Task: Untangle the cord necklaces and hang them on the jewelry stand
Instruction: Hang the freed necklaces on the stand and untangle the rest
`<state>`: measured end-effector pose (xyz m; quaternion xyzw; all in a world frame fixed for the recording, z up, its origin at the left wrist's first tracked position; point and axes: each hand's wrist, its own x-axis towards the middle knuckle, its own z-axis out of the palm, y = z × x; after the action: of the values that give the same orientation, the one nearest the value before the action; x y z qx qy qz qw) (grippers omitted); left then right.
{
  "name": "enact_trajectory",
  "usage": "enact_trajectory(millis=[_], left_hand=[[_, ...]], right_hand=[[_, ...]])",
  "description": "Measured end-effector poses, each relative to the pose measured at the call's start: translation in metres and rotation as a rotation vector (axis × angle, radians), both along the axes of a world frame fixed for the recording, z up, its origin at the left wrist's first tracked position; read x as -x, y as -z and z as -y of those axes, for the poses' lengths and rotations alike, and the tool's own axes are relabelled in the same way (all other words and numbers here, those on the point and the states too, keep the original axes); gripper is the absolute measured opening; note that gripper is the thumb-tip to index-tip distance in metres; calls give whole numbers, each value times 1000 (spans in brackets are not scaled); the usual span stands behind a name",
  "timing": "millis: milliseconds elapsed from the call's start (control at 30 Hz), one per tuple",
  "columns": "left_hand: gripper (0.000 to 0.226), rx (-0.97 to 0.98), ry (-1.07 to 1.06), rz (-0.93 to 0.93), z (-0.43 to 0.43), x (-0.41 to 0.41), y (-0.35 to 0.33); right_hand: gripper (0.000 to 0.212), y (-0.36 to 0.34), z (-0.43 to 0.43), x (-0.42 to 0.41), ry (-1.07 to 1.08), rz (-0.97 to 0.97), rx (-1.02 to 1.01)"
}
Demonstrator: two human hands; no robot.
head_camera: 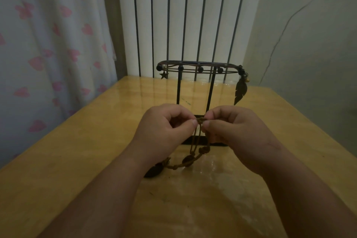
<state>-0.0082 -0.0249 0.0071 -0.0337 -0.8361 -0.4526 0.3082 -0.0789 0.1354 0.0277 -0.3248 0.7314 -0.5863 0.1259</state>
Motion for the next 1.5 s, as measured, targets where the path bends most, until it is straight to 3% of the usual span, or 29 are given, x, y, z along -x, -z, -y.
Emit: enact_trajectory(millis=[233, 767, 1033, 1100, 1233, 1333, 1500], left_hand=[[14, -12, 17, 55, -2, -1, -1], [13, 26, -36, 95, -4, 2, 2], [21, -183, 83, 170, -3, 3, 0], [22, -203, 83, 180, -2, 3, 0], [18, -194, 50, 177, 0, 6, 3], [16, -152, 34, 164, 1, 8, 5], [17, -98, 24, 178, 2, 9, 9]], right_hand=[[16, 2, 1, 1, -37, 95, -47], [19, 5, 7, -3, 74, -123, -162], [26, 5, 6, -5, -79, 249, -4], [20, 7, 8, -4, -26, 166, -17], [2, 12, 10, -2, 183, -256, -89], [6, 13, 10, -3, 219, -535, -160], [8, 11, 12, -6, 197, -691, -334]])
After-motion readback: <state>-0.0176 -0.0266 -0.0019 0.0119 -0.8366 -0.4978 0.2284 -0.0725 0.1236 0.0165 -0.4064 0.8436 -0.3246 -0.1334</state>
